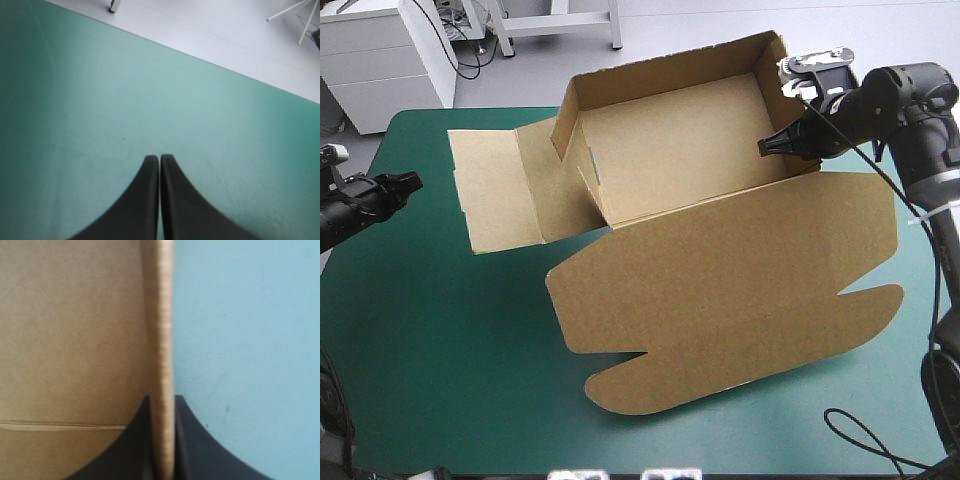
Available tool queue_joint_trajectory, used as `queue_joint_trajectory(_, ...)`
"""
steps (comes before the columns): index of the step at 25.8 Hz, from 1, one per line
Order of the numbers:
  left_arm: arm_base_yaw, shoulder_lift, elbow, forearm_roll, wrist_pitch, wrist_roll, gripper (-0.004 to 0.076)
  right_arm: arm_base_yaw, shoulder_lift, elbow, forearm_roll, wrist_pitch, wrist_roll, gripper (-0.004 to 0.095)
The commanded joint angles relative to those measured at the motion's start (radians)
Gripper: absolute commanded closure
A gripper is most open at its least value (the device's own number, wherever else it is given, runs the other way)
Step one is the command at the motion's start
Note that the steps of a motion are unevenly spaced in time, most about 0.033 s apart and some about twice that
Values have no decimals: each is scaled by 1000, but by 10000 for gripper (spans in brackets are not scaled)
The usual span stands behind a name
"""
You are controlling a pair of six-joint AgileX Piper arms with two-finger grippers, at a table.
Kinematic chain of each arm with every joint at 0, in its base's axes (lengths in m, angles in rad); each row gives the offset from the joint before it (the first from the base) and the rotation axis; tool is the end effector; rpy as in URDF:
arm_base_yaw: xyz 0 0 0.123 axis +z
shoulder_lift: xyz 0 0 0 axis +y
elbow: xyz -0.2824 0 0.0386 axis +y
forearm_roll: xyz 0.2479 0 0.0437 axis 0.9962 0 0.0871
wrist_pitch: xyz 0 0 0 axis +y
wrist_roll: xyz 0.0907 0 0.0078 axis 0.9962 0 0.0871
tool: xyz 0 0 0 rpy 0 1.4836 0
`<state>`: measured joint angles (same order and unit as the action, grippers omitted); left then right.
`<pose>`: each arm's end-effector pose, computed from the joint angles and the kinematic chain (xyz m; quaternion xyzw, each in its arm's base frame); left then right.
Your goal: Fold the box
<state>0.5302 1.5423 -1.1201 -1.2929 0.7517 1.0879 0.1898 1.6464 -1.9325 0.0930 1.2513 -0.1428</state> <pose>0.3164 0.1161 0.3067 -0.1026 0.8355 -0.2100 0.4974 0.3355 0.0726 0.4438 -0.1568 0.9264 0.0544 0.3380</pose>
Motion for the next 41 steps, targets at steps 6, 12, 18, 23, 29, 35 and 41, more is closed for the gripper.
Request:
queue_joint_trajectory(6, -161, 95, -25, -163, 114, -5, 731, -5, -82, -37, 102, -23, -21, 927)
queue_joint_trajectory(12, -345, 115, -25, -146, 112, -1, 731, -5, -57, -37, 142, -71, -6, 923)
queue_joint_trajectory(18, -356, 74, -25, -154, 153, -50, 731, 46, -13, -37, 25, -74, 44, 923)
queue_joint_trajectory(23, -356, 16, -25, -176, 151, -55, 731, 96, 29, -37, -39, -91, 83, 923)
queue_joint_trajectory(29, -356, 4, -25, -193, 176, -90, 732, 147, 53, -37, -82, -132, 128, 923)
queue_joint_trajectory(35, -383, -50, -25, -160, 139, -129, 731, 197, 85, -37, -186, -132, 191, 923)
queue_joint_trajectory(41, -471, -135, -25, -63, 17, -195, 731, 216, 107, -37, -219, -140, 224, 923)
